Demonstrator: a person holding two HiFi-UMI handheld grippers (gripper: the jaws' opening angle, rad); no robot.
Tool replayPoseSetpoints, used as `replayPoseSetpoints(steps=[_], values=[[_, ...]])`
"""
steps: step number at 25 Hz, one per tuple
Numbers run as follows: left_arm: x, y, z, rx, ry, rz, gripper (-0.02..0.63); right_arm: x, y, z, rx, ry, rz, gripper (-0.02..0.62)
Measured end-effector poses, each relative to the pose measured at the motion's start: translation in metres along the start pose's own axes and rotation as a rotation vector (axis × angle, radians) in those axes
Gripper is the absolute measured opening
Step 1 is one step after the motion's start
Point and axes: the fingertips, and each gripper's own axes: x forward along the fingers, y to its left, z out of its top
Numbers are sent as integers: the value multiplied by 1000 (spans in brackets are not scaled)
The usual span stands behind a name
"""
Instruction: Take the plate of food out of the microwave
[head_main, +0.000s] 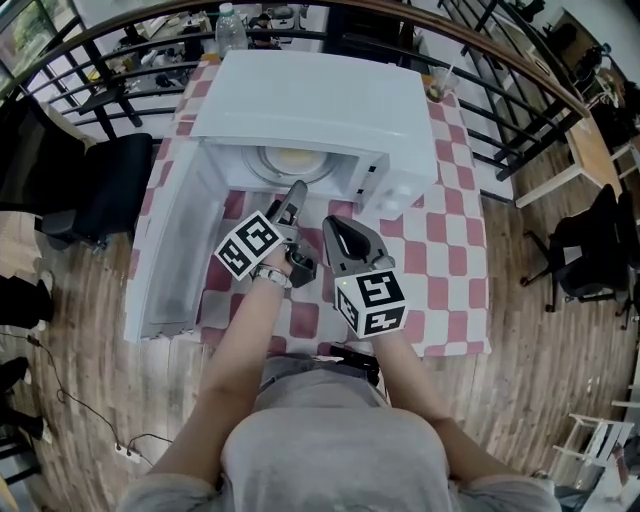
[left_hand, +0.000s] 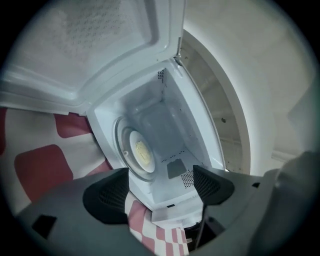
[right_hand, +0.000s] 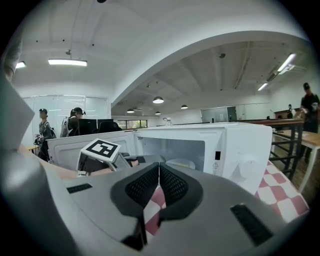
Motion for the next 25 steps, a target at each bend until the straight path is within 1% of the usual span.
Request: replayPoseSetpoints(steps=[3, 5, 8, 12, 16, 20, 25], values=[[12, 16, -1, -74, 0, 30, 396, 7, -4, -3, 8, 13, -2, 28], [19, 27, -4, -103, 10, 50, 403, 12, -7, -5, 13, 21, -5, 28], [28, 40, -8, -130, 21, 62, 421, 15, -13, -7, 18, 30, -8, 28], [42, 47, -8, -176, 14, 71, 439, 19, -21, -12, 35, 41, -23, 28], [53, 57, -10, -223, 8, 105, 442, 22, -25, -16, 40, 56, -24, 28], [61, 67, -10, -252, -6, 137, 442, 27, -29, -20, 45, 70, -22, 28], [71, 75, -7, -276, -13, 156, 440, 34, -31, -24, 58, 86, -20, 28]])
